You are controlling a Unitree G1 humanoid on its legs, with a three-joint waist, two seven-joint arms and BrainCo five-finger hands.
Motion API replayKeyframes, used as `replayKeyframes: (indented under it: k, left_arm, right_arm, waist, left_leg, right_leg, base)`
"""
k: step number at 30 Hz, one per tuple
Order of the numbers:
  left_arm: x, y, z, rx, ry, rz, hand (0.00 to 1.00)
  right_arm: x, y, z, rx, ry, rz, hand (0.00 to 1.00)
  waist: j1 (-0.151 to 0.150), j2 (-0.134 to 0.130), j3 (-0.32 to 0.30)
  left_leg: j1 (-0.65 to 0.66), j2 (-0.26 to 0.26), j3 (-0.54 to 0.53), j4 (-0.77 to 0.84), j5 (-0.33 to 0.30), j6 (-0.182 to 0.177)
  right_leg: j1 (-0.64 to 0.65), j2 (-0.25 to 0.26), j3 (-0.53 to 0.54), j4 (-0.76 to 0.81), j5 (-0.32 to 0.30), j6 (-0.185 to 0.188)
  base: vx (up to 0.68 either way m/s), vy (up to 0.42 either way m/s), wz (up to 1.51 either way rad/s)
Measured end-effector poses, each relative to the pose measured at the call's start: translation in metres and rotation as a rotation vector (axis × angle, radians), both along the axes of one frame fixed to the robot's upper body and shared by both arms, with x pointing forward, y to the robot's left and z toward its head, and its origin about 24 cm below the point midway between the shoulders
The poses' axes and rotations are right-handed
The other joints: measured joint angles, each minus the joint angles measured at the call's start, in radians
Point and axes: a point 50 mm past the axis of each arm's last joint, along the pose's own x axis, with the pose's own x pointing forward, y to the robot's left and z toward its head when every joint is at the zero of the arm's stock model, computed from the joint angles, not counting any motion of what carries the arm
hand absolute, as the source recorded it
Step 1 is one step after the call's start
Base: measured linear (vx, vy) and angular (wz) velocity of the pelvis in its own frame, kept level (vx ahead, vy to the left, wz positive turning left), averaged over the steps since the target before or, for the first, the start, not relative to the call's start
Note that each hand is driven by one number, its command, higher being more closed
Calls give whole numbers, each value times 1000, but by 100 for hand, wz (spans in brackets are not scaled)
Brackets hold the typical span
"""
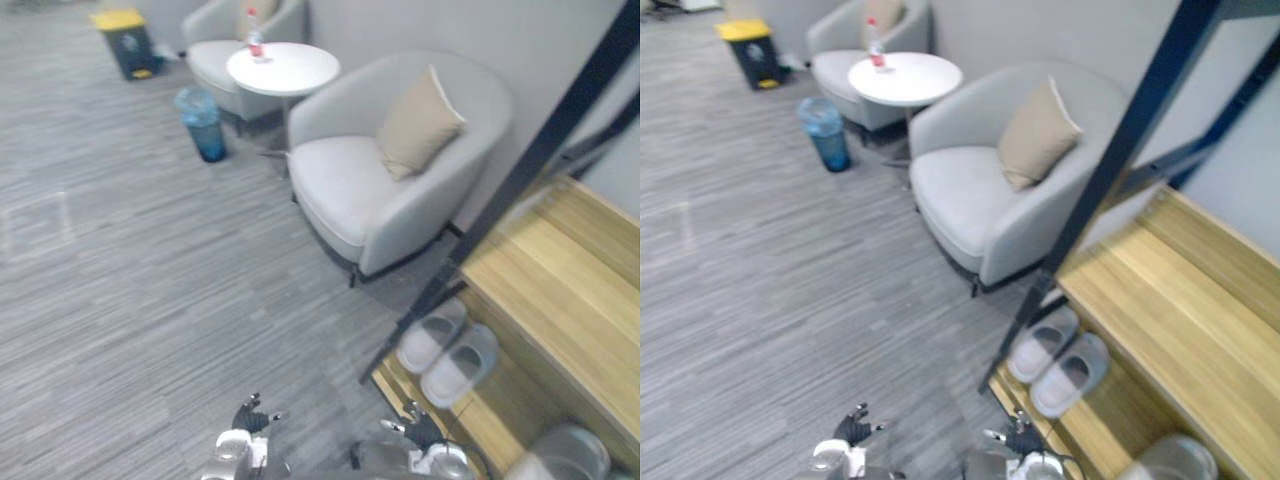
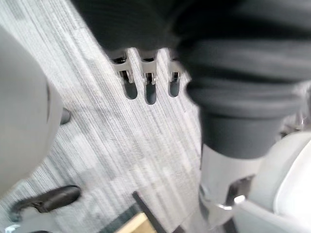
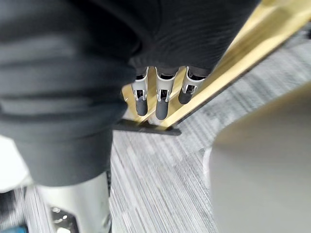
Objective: Organize the slippers on the shoe rack
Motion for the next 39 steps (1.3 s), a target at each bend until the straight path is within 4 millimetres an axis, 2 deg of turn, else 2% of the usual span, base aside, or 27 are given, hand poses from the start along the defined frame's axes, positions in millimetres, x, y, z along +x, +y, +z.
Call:
replayKeyframes:
  k: [5, 6, 7, 8, 9, 11, 12, 15, 16, 17, 18, 19, 20, 22, 23, 25, 26, 27, 29, 30, 31, 33, 34, 35, 36, 37, 39]
  left_arm:
    - [-1, 2, 0, 1, 4, 3, 0]
    - [-2, 8, -1, 20, 10, -6, 0]
    - [-1, 10, -1, 26, 12, -11, 0]
    - [0, 10, -1, 25, 13, -11, 0]
    - [1, 10, -1, 25, 13, -13, 0]
    - [2, 11, 0, 28, 11, -14, 0]
    - [3, 12, 1, 39, 2, -35, 0]
    - [7, 20, 2, 65, -1, -51, 0]
    - [9, 18, 3, 64, -5, -60, 0]
    - [5, 13, 1, 56, 7, -78, 0]
    - [3, 9, -1, 45, 17, -78, 0]
    - [5, 10, 0, 49, 16, -71, 0]
    - [4, 15, 0, 57, 24, -55, 0]
    - [3, 22, 0, 65, 27, -21, 0]
    - [3, 22, 0, 66, 28, -16, 0]
    - [7, 18, 1, 55, 19, -13, 0]
    - [9, 17, 1, 48, 13, -6, 0]
    - [14, 13, 3, 38, -2, -3, 0]
    - [15, 10, 3, 23, -7, -10, 0]
    - [14, 6, 2, 9, -3, -5, 0]
    - [13, 2, 2, -7, -5, 0, 0]
    - [17, -5, 4, -33, -21, 25, 0]
    - [8, -6, 1, -48, -3, 62, 0]
    - [-1, -4, -1, -50, 14, 97, 0]
    - [-1, -5, -1, -55, 14, 97, 0]
    - [5, 0, 2, -48, -13, 115, 0]
    - [11, 6, 6, -28, -49, 120, 0]
  right_arm:
    - [-4, 6, -6, 6, 50, 40, 0]
    - [-5, 9, -7, 15, 60, 44, 0]
    - [-4, 14, -8, 31, 58, 42, 0]
    - [-4, 14, -7, 30, 57, 40, 0]
    - [-2, 13, -7, 27, 52, 43, 0]
    - [-1, 13, -7, 26, 54, 46, 0]
    - [-3, 13, -8, 22, 68, 61, 0]
    - [4, 19, -7, 31, 59, 73, 0]
    - [0, 18, -8, 31, 68, 65, 0]
    - [0, 12, -7, 16, 65, 66, 0]
    - [5, 7, -5, 0, 44, 79, 0]
    - [11, 6, -2, 1, 21, 70, 0]
    - [14, 6, 1, 2, 0, 64, 0]
    - [13, 10, 0, 14, -3, 62, 0]
    - [13, 11, 0, 17, -5, 61, 0]
    - [15, 13, 1, 32, -16, 42, 0]
    - [15, 13, 1, 36, -19, 36, 0]
    - [15, 13, 2, 49, -25, 17, 0]
    - [16, 14, 2, 55, -33, 10, 0]
    - [17, 13, 3, 52, -36, 13, 0]
    - [19, 8, 3, 39, -36, 20, 0]
    - [23, 2, 6, 25, -48, 24, 0]
    - [27, 3, 9, 26, -74, 35, 0]
    - [24, 5, 9, 18, -64, 66, 0]
    - [26, 2, 9, 7, -65, 76, 0]
    - [27, 5, 8, 8, -54, 78, 0]
    - [23, 15, 5, 26, -35, 99, 0]
  waist:
    - [3, -22, -18]
    - [-1, -44, -26]
    - [-9, -53, -24]
    - [-19, -48, -20]
    - [-21, -42, -14]
    - [-20, -42, -13]
    - [-17, -41, -15]
    - [-22, -79, -10]
    - [-30, -87, -8]
    - [-40, -55, -14]
    - [-37, -38, -6]
    - [-39, -44, 9]
    - [-44, -28, 17]
    - [-42, -45, 18]
    - [-42, -51, 21]
    - [-45, -62, 24]
    - [-47, -62, 24]
    - [-57, -62, 24]
    - [-68, -61, 24]
    - [-73, -41, 21]
    - [-54, -12, 9]
    - [-70, -4, 29]
    - [-69, 23, 33]
    - [-57, 25, 28]
    - [-47, 51, 31]
    - [-33, 56, 34]
    - [-6, 21, 43]
  left_leg:
    - [1, 26, -30, -40, 29, -37]
    - [-28, 25, 29, -37, 61, -49]
    - [-51, 42, 148, -33, 74, -38]
    - [-74, 78, 302, -3, 59, -7]
    - [-90, 113, 426, 39, 42, -2]
    - [-120, 130, 503, 83, 48, 1]
    - [-150, 108, 500, 87, 58, 17]
    - [-150, 12, 467, 55, 54, 78]
    - [-155, -2, 522, 159, 2, 143]
    - [-119, -2, 540, 151, -44, 113]
    - [-108, -6, 521, 133, -83, 93]
    - [-77, -45, 481, 122, -92, 110]
    - [-51, -44, 449, 100, -91, 111]
    - [-13, -47, 405, 46, -77, 107]
    - [-1, -50, 395, 31, -76, 107]
    - [72, -66, 326, -52, -69, 115]
    - [85, -68, 312, -67, -65, 121]
    - [125, -73, 276, -104, -66, 117]
    - [184, -81, 219, -124, -77, 98]
    - [195, -71, 198, -113, -84, 88]
    - [164, -56, 184, -21, -66, 55]
    - [105, -74, 201, 162, 10, -3]
    - [42, -59, 248, 389, 81, -58]
    - [-49, -17, 315, 625, 133, -71]
    - [-82, 27, 335, 706, 106, -40]
    - [-159, 85, 374, 808, 43, -6]
    - [-247, 118, 413, 798, -11, 12]
  right_leg:
    - [45, 7, -76, -53, 13, -18]
    - [46, -9, -109, -67, 22, -20]
    - [51, -21, -147, -83, 37, -21]
    - [64, -20, -185, -92, 39, -22]
    - [76, -20, -218, -95, 39, -22]
    - [81, -25, -247, -93, 38, -22]
    - [77, -45, -277, -96, 29, -11]
    - [52, -136, -344, -51, -52, 12]
    - [46, -192, -384, 4, -88, 58]
    - [33, -215, -391, 131, -88, 73]
    - [-5, -218, -378, 231, -85, 57]
    - [-135, -221, -247, 468, -52, -23]
    - [-182, -155, -163, 535, -69, -11]
    - [-237, -67, -115, 510, -86, 1]
    - [-245, -52, -116, 490, -87, 2]
    - [-295, 31, -121, 325, -78, -1]
    - [-304, 47, -119, 286, -66, -6]
    - [-315, 81, -115, 195, -18, -22]
    - [-309, 102, -116, 122, 95, -100]
    - [-300, 102, -136, 140, 83, -114]
    - [-267, 89, -162, 157, 66, -139]
    - [-285, 48, -193, 294, 62, -157]
    - [-241, 77, -192, 185, 46, -109]
    - [-144, 76, -176, 92, -3, -154]
    - [-116, 102, -162, 85, -6, -159]
    - [-42, 104, -142, 49, -28, -167]
    - [58, 72, -102, -28, -30, -167]
  base:
    - [49, -79, 50]
    - [-7, -24, 71]
    - [-21, -23, 98]
    - [-37, -22, 104]
    - [-43, 2, 88]
    - [-42, 42, 83]
    - [-31, 81, 92]
    - [-67, 151, 92]
    - [27, 240, 94]
    - [52, 206, 93]
    - [132, 252, 81]
    - [110, 261, 79]
    - [156, 300, 83]
    - [190, 146, 71]
    - [276, 108, 68]
    - [390, 74, 65]
    - [456, 53, 78]
    - [648, 37, 98]
    - [595, 8, 102]
    - [661, -9, 79]
    - [789, -6, 66]
    - [601, -15, 50]
    - [456, -82, 20]
    - [214, -73, -11]
    - [484, 8, -29]
    - [567, 71, -32]
    - [603, 84, -31]
